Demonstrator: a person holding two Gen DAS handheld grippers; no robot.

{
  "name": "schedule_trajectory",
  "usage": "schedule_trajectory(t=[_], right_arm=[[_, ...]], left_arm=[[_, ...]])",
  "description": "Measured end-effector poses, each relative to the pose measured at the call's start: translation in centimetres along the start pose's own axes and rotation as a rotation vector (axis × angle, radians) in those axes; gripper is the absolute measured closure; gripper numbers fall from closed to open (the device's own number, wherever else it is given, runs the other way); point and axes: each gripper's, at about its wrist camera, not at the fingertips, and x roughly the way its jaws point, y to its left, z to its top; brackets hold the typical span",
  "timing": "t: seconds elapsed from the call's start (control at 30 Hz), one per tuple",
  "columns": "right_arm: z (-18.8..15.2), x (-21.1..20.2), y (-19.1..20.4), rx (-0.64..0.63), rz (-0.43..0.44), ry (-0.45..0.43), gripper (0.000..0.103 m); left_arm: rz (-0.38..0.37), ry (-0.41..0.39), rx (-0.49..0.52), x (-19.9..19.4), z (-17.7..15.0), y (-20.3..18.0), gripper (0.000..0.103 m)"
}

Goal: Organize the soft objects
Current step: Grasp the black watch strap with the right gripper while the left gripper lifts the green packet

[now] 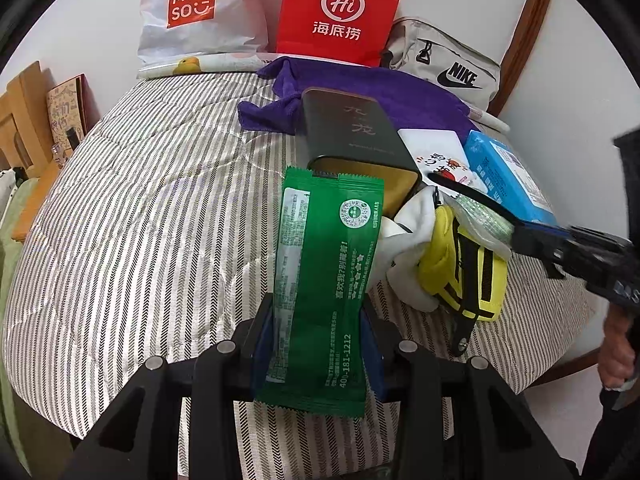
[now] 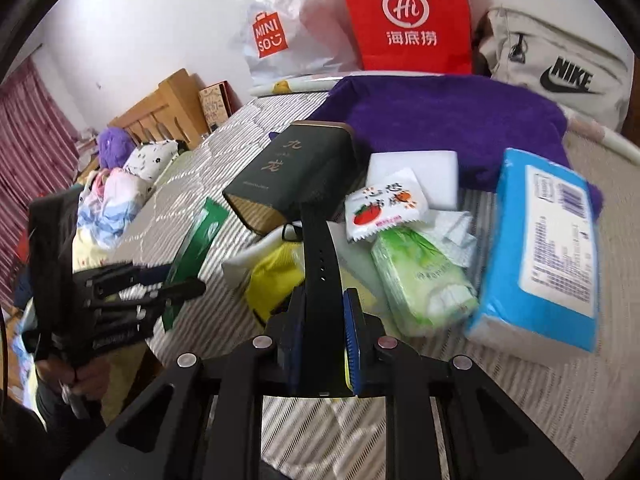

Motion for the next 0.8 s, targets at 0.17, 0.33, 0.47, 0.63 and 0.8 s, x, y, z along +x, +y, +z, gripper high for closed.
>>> schedule_trajectory(t=[0.17,0.33,0.47,0.63,0.8], right_arm=[[-2.9,-2.9,-2.1,0.003,-0.092,0.002,0.085],[-6.1,-4.7,-5.0,0.023,-0.176,0.018,0.085],[-7.4,-3.6,-6.4,0.014,-0.2,0.054,0.085],[-8.1,-1.4,-8.0,0.018,-0.161,0.091,0.081],[-7.6,-0.5,-8.2,0.009,-0.144,0.068,0.067]], left_arm=[[0.026,-0.001,-0.009,-0.1,0.1,-0.1,0.066],[0.06,0.0,-0.019,-0.2,0.4,-0.2,0.066],[0.106,0.021,-0.031,0.3,0.7,-0.3,0.066],[0.138,0.038,-0.047,0.5,1.0,-0.5,0.066],[0.163,0.053,-0.045,0.6,1.3,-0.8,0.066]])
